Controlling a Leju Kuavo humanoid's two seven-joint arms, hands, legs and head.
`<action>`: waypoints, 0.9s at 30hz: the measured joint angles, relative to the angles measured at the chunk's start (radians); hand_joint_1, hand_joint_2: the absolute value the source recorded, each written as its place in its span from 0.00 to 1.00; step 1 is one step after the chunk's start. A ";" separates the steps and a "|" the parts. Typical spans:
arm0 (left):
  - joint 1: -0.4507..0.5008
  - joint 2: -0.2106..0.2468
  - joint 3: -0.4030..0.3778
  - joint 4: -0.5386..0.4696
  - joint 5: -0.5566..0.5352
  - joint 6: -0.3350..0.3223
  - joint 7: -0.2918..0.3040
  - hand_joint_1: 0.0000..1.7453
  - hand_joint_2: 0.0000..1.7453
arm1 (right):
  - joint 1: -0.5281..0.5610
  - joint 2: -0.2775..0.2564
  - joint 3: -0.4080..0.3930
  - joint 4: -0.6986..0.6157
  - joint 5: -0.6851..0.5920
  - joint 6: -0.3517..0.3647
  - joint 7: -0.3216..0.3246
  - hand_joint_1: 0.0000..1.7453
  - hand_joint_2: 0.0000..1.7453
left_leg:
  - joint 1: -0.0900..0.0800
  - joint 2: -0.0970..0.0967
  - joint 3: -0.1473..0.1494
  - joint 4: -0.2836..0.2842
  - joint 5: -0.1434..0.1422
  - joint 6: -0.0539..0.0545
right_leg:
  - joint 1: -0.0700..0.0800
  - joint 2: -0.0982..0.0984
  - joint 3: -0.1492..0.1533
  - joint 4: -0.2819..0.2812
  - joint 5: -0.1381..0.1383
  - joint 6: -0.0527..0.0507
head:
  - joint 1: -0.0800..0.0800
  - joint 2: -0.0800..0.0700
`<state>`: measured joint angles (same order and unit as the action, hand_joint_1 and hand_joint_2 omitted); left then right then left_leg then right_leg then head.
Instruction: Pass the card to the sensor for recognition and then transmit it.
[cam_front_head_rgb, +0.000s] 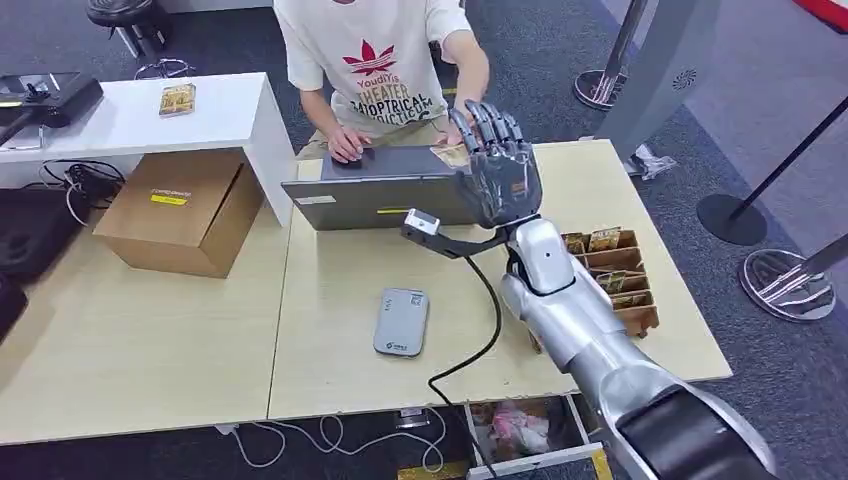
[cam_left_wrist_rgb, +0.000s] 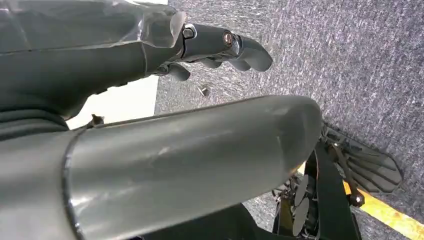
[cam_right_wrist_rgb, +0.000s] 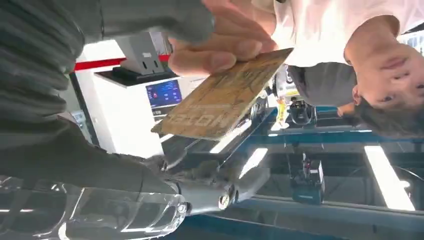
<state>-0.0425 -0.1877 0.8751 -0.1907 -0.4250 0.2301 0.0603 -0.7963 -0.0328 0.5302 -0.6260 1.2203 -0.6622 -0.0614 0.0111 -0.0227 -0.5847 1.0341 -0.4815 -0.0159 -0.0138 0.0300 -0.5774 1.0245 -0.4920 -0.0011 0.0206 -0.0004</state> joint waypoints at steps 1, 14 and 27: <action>0.000 0.000 0.000 0.000 0.000 0.000 0.000 0.00 0.00 | 0.000 -0.001 0.000 0.000 0.001 0.000 0.001 0.95 1.00 | 0.000 0.000 0.000 0.000 0.000 0.000 | 0.000 0.000 0.000 0.000 0.000 0.000 | 0.000 0.000; 0.000 0.000 0.000 0.000 -0.003 0.000 0.004 0.00 0.00 | 0.001 -0.005 0.001 -0.007 0.018 0.002 0.005 1.00 1.00 | 0.000 0.000 0.000 0.000 0.000 0.000 | 0.000 0.000 0.000 0.000 0.000 0.000 | 0.000 0.000; 0.000 0.000 0.000 0.000 0.000 0.003 0.003 0.00 0.00 | 0.001 -0.005 0.001 -0.009 0.019 0.006 -0.006 1.00 1.00 | 0.000 0.000 0.000 0.000 0.000 0.000 | 0.000 0.000 0.000 0.000 0.000 0.000 | 0.000 0.000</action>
<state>-0.0427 -0.1877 0.8755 -0.1907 -0.4246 0.2331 0.0629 -0.7950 -0.0374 0.5314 -0.6348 1.2398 -0.6565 -0.0675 0.0111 -0.0227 -0.5849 1.0341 -0.4815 -0.0159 -0.0137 0.0299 -0.5773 1.0245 -0.4920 -0.0011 0.0206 -0.0004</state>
